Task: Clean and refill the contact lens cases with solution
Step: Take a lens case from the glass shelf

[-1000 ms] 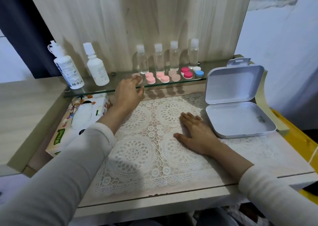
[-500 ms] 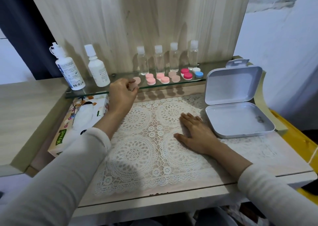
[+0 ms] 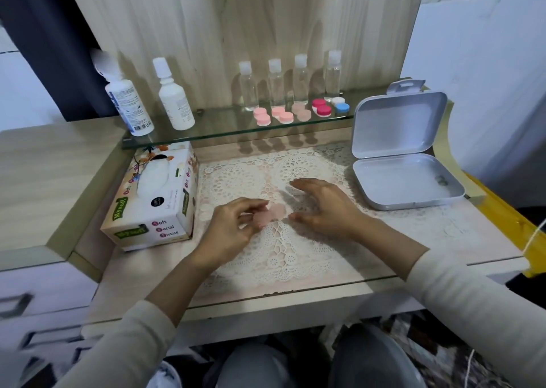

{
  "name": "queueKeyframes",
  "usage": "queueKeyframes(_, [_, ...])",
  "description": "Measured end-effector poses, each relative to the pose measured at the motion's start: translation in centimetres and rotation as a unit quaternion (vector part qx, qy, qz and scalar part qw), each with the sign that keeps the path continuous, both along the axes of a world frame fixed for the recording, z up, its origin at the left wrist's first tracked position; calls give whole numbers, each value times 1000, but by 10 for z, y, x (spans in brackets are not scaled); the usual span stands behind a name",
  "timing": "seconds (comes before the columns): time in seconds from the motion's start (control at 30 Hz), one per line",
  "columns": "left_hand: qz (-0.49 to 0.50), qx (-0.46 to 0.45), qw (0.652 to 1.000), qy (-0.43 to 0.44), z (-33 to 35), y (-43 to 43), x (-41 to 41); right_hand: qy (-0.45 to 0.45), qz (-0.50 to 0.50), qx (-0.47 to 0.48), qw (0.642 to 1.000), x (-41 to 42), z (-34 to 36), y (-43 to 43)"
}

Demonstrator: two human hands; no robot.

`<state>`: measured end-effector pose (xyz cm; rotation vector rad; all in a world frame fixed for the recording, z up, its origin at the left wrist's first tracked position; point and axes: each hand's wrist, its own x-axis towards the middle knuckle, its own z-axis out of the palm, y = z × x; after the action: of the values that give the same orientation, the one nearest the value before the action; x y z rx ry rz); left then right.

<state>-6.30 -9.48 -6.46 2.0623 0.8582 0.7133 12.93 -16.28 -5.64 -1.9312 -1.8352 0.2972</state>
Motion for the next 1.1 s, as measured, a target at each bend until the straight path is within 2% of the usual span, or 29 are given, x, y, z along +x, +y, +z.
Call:
queueKeyframes(0.17, [-26, -42, 999, 15, -4, -6, -1, 20, 11, 16, 1000, -16, -4, -7])
queueKeyframes(0.37, [-28, 15, 999, 42, -4, -8, 1, 56, 23, 27, 998, -20, -13, -11])
queueKeyframes(0.53, [-38, 92, 987, 123, -4, -6, 4, 64, 35, 18, 997, -19, -9, -13])
queueKeyframes(0.67, [-36, 97, 983, 154, -3, -4, 4, 69, 32, 20, 997, -21, -8, -14])
queueKeyframes(0.8, [-17, 139, 971, 191, -4, -2, 1, 54, 21, 32, 998, -24, -12, -15])
queueKeyframes(0.93, [25, 168, 969, 178, -8, -4, 4, 58, 24, 31, 998, -26, -16, -14])
queueKeyframes(1.1, [98, 145, 970, 170, -14, -12, 10, 66, 32, 42, 996, -27, -18, -15])
